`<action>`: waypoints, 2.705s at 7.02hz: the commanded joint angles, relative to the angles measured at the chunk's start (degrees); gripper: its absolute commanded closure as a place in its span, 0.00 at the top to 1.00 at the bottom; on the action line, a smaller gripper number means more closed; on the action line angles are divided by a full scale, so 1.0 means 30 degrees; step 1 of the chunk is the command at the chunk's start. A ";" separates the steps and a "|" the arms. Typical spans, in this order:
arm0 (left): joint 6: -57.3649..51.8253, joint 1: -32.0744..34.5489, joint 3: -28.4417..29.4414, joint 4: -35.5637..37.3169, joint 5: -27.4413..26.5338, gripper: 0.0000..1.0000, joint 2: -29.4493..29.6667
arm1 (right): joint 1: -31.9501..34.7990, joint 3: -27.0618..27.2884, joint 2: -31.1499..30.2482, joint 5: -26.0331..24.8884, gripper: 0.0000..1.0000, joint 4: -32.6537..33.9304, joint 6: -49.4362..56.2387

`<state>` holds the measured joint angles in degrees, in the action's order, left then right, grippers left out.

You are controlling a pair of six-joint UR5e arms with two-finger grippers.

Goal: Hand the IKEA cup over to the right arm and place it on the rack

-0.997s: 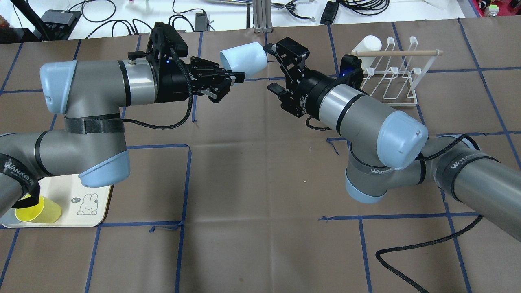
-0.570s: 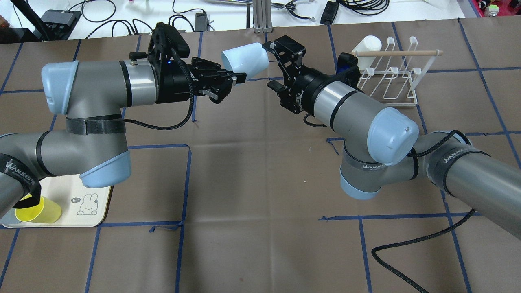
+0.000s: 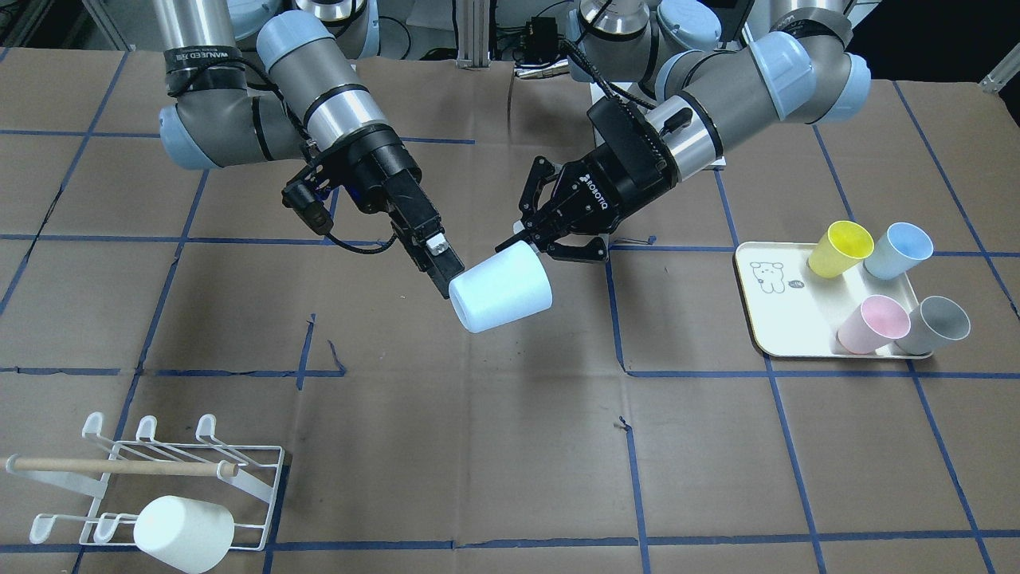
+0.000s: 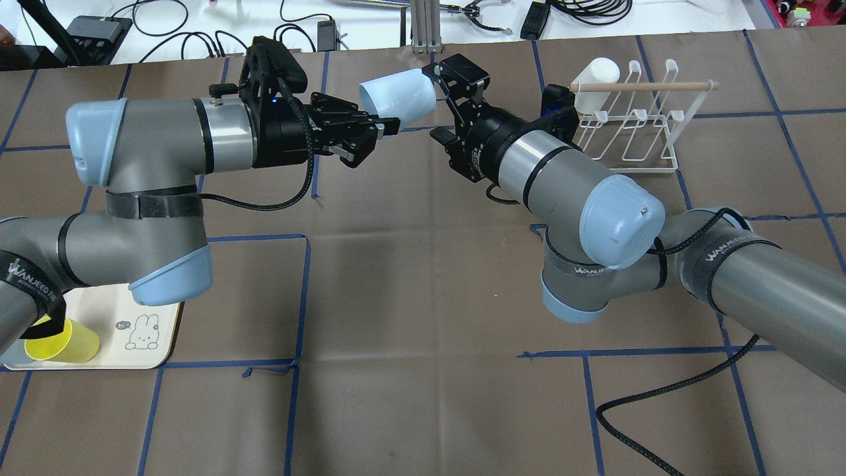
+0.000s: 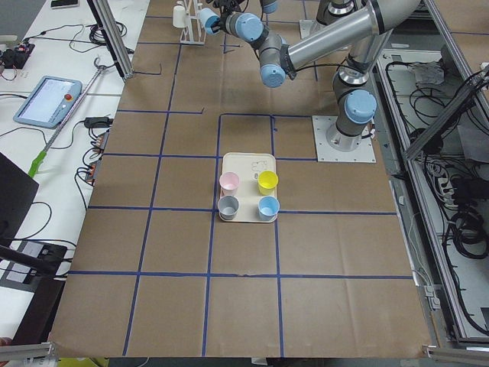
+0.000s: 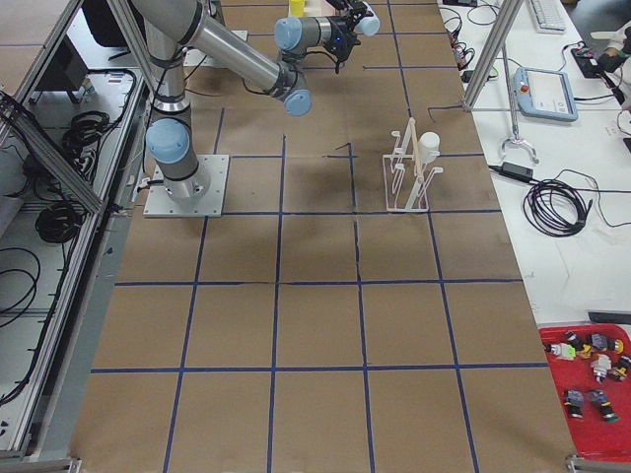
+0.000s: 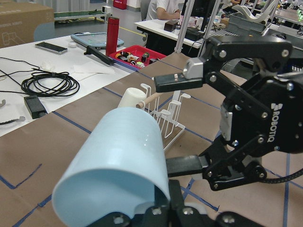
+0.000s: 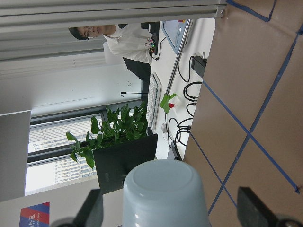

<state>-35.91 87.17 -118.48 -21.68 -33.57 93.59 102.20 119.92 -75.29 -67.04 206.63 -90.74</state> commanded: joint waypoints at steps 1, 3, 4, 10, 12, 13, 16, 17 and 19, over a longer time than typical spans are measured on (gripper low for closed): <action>0.0018 0.0005 0.0000 -0.0008 0.0000 0.00 -0.0025 | 0.0677 -0.0802 0.0544 -0.0534 0.99 -0.0029 -0.0046; 0.0018 0.0005 0.0000 -0.0008 -0.0029 0.00 -0.0054 | 0.0708 -0.0921 0.0660 -0.0535 0.99 -0.0029 -0.0046; 0.0047 0.0005 0.0000 -0.0008 -0.0029 0.00 -0.0054 | 0.0708 -0.0951 0.0894 -0.0535 0.99 -0.0029 -0.0017; 0.0282 0.0005 0.0000 -0.0008 -0.0029 0.00 -0.0142 | 0.1206 -0.1711 0.1013 -0.0945 0.99 -0.0790 -0.0279; 0.0282 0.0005 0.0000 -0.0008 -0.0029 0.00 -0.0171 | 0.1236 -0.1771 0.1013 -0.0945 0.86 -0.0791 -0.0281; 0.0282 0.0005 0.0000 -0.0008 -0.0029 0.00 -0.0171 | 0.1236 -0.1771 0.1013 -0.0916 0.77 -0.0791 -0.0251; 0.0311 0.0005 0.0029 -0.0008 -0.0059 0.07 -0.0171 | 0.1207 -0.1771 0.1042 -0.0683 0.48 -0.0791 -0.0164; 0.0282 0.0005 0.0145 -0.0008 -0.0204 0.16 -0.0200 | 0.1236 -0.1771 0.1042 -0.0653 0.46 -0.0762 -0.0163; 0.0398 0.0005 0.0205 0.0718 -0.1784 0.69 0.0148 | 0.1207 -0.1771 0.1042 -0.0652 0.44 -0.0762 -0.0134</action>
<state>-34.97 87.22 -117.96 -20.97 -36.93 93.28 105.86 114.61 -72.14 -69.00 204.29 -91.18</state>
